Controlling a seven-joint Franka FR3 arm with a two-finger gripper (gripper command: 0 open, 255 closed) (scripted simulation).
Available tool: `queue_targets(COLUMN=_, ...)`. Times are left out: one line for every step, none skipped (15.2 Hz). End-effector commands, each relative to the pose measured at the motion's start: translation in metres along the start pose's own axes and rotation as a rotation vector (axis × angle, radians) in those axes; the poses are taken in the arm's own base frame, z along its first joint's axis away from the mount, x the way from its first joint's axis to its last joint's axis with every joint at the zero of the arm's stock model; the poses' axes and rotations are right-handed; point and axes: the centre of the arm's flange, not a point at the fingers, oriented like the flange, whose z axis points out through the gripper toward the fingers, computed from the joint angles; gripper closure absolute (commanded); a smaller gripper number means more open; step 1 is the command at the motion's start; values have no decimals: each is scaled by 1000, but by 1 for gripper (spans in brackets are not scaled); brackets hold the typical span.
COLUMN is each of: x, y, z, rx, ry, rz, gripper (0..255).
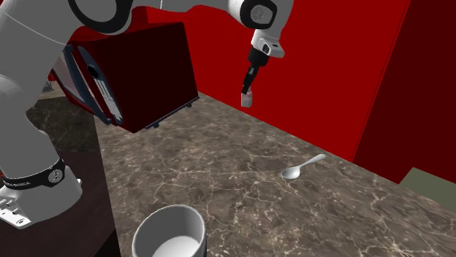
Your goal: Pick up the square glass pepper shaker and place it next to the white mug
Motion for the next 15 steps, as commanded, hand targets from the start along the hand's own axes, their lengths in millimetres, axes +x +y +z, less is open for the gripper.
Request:
queue_targets(x=-1, y=0, z=-6, rx=-5, ry=-5, rz=4, gripper=255)
queue_targets(x=-2, y=0, z=-11, rx=-5, ry=-5, rz=4, gripper=255)
queue_targets(x=-4, y=-1, z=-16, rx=-5, ry=-5, rz=4, gripper=255)
queue_targets(x=-6, y=-2, z=-21, rx=-5, ry=-5, rz=4, gripper=255)
queue_targets(x=-8, y=-2, z=-26, rx=-5, ry=-5, rz=4, gripper=255)
queue_targets(x=-10, y=-3, z=-31, rx=-5, ry=-5, rz=4, gripper=255)
queue_targets(x=-11, y=-3, z=-36, rx=-5, ry=-5, rz=4, gripper=255)
queue_targets(x=-13, y=-4, z=-40, rx=-5, ry=-5, rz=4, gripper=255)
queue_targets(x=-15, y=-5, z=-45, rx=-5, ry=-5, rz=4, gripper=255)
queue_targets(x=-17, y=-5, z=-50, rx=-5, ry=-5, rz=4, gripper=255)
queue_targets(x=-18, y=-6, z=-55, rx=-5, ry=-5, rz=4, gripper=255)
queue_targets(x=-20, y=-6, z=-60, rx=-5, ry=-5, rz=4, gripper=255)
queue_targets(x=-22, y=-7, z=-65, rx=-5, ry=-5, rz=4, gripper=255)
queue_targets(x=-23, y=-7, z=-69, rx=-5, ry=-5, rz=4, gripper=255)
queue_targets(x=-25, y=6, z=-70, rx=-5, ry=-5, rz=4, gripper=255)
